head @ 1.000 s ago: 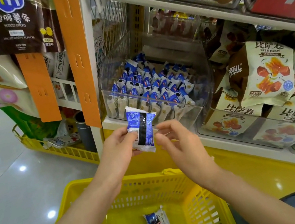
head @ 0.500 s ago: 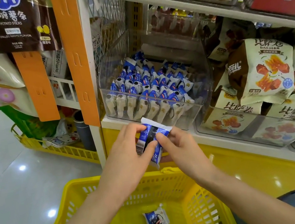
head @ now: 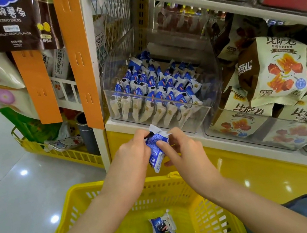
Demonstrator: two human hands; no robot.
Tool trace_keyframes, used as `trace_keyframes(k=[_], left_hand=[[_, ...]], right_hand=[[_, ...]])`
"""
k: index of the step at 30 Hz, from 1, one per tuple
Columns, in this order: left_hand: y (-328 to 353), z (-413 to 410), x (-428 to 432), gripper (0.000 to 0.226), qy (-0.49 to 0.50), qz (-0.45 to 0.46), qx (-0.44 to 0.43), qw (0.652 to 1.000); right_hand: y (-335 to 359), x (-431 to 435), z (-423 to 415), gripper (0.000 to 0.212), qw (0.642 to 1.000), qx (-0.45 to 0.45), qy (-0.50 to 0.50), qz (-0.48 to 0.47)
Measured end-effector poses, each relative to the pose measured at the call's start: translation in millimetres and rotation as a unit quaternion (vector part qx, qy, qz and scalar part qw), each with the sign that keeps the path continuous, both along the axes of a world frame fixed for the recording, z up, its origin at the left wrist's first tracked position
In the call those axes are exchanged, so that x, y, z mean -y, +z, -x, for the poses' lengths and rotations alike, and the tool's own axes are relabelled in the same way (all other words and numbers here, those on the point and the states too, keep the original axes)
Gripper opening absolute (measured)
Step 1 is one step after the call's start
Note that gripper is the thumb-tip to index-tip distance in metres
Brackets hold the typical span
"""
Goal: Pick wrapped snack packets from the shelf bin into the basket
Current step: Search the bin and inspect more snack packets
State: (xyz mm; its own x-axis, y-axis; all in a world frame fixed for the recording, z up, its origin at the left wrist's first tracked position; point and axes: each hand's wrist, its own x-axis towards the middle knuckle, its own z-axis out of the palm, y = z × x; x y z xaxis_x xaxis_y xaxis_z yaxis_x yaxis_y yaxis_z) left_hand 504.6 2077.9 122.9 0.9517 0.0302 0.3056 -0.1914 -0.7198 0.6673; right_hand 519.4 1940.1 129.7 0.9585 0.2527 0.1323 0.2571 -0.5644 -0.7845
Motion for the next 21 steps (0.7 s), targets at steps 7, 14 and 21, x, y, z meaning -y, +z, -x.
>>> trace_keyframes(k=[7, 14, 21], left_hand=[[-0.6, -3.8, 1.5, 0.022, 0.028, 0.089, 0.010, 0.996], [-4.6, -5.2, 2.0, 0.038, -0.031, 0.107, -0.057, 0.992], [3.7, -6.0, 2.6, 0.019, -0.063, 0.372, -0.169, 0.910]], right_hand=[[-1.4, -1.9, -1.4, 0.028, 0.981, -0.136, 0.034, -0.134], [-0.1, -1.1, -7.6, 0.023, 0.986, -0.128, 0.016, -0.107], [0.8, -0.2, -8.1, 0.032, 0.998, -0.034, 0.007, -0.053]])
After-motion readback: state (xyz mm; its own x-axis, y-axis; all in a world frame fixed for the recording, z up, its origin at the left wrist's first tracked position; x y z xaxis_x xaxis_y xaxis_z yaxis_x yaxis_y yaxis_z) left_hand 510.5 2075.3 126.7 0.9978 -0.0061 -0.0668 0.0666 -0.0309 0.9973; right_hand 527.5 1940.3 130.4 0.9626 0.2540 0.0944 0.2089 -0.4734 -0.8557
